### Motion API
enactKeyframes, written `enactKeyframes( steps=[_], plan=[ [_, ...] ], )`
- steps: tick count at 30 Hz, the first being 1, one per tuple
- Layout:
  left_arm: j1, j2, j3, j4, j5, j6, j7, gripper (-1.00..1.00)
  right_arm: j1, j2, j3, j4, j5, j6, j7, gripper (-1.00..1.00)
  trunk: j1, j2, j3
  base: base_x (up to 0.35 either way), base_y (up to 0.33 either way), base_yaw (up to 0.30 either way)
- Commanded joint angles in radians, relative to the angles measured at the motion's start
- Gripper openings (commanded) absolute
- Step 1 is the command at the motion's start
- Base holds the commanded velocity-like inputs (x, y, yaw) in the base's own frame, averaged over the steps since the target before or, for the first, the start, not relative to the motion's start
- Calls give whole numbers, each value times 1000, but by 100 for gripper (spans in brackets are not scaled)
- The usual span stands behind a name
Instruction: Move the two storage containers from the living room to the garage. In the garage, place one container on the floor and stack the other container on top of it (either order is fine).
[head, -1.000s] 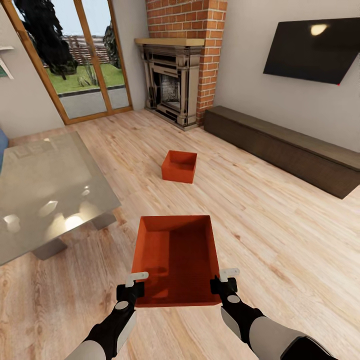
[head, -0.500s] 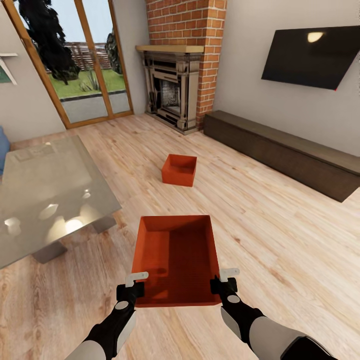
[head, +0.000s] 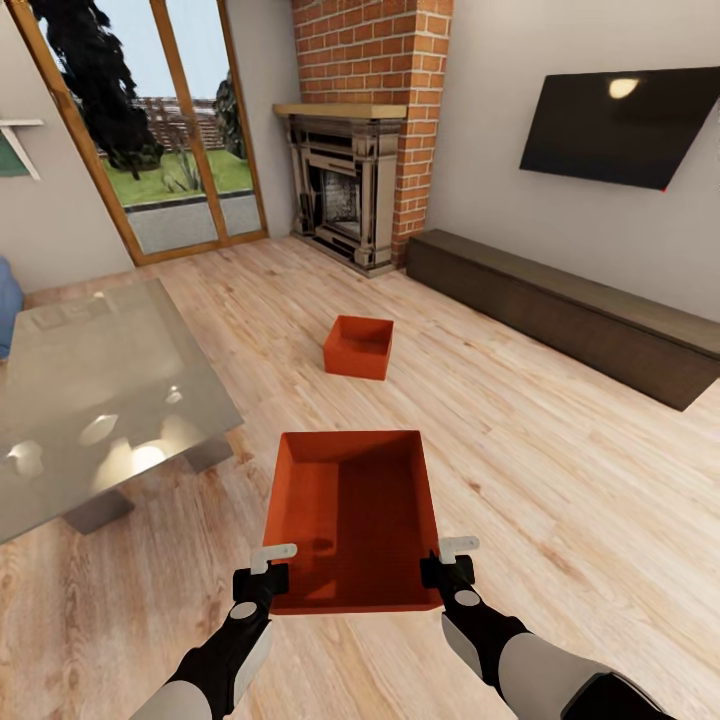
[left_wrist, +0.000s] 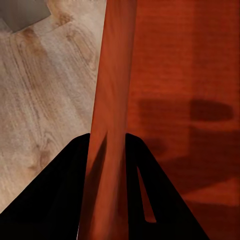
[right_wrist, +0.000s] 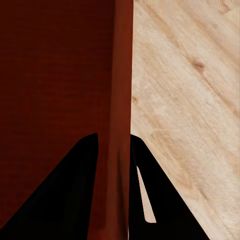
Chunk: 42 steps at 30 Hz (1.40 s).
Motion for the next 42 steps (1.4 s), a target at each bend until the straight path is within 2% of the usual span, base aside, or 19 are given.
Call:
enactKeyframes(
  steps=[1, 9, 24, 42],
  plan=[
    [-1, 1, 23, -3, 8, -3, 28, -100, 0, 0, -13, 3, -19, -7, -4, -100, 0, 0, 1, 0, 0, 0],
    [-2, 2, 21, -3, 49, -3, 27, -100, 0, 0, -13, 3, -19, -7, -4, -100, 0, 0, 13, 0, 0, 0],
    [-1, 2, 20, 7, 56, -2, 27, -100, 0, 0, -13, 2, -19, -7, -4, -100, 0, 0, 37, 0, 0, 0],
    [-1, 2, 19, 16, 56, -2, 27, -100, 0, -3, -13, 3, -19, -7, -4, -100, -69, 126, 116, 0, 0, 0]
  ],
)
